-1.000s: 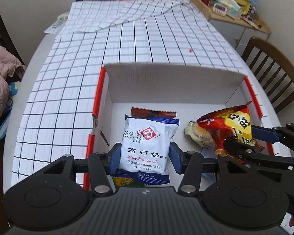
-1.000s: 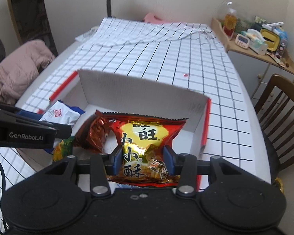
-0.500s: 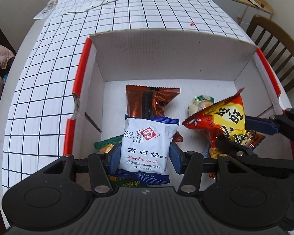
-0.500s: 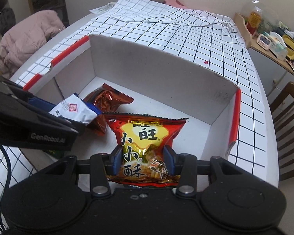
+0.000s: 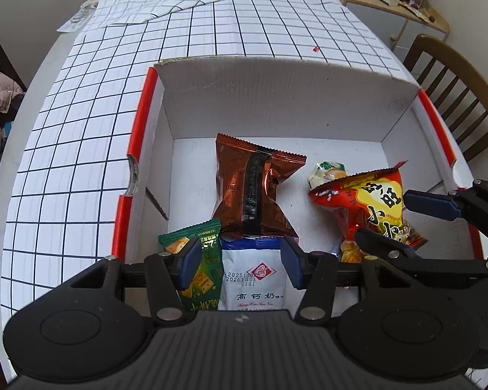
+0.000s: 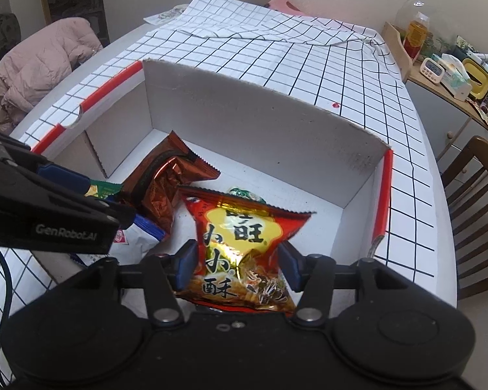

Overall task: Organize snacks
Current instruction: 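Open the left tool to drop the white packet while the right tool releases the crisp bag into the box, then withdraw both tools from the box toward the remaining snacks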

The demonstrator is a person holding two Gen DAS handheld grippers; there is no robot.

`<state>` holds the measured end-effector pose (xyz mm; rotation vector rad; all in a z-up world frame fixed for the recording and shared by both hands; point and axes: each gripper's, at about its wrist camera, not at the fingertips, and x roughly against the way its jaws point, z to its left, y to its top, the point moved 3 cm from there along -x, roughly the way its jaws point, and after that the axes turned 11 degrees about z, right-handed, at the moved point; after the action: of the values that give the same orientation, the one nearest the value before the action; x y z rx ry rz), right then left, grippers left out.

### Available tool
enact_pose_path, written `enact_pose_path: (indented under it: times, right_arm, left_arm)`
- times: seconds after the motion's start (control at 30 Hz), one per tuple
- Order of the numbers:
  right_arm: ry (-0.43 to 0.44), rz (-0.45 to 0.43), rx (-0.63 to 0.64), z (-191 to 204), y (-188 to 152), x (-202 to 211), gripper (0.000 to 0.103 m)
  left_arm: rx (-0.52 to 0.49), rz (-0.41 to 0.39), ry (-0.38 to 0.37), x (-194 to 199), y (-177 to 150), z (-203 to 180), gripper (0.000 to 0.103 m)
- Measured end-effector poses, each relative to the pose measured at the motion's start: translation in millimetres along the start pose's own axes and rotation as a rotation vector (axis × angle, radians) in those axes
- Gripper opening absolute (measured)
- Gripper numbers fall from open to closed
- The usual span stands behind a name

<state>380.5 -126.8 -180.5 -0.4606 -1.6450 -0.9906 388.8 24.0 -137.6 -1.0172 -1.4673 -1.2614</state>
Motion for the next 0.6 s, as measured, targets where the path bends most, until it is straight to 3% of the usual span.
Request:
enact_pose_path:
  times: [0.13, 0.6]
  right_arm:
    - [0.007, -0.026, -0.018, -1.5, -3.5, 12.4, 0.063]
    - [0.033, -0.135, -0.092, 3.5, -28.5, 73.0, 0.074]
  left_arm:
    - [0.008, -0.022, -0.019, 9.8, -5.6, 3.1, 0.056]
    - [-0.019, -0.148, -0.051, 65.1, -39.9, 4.9, 0.057]
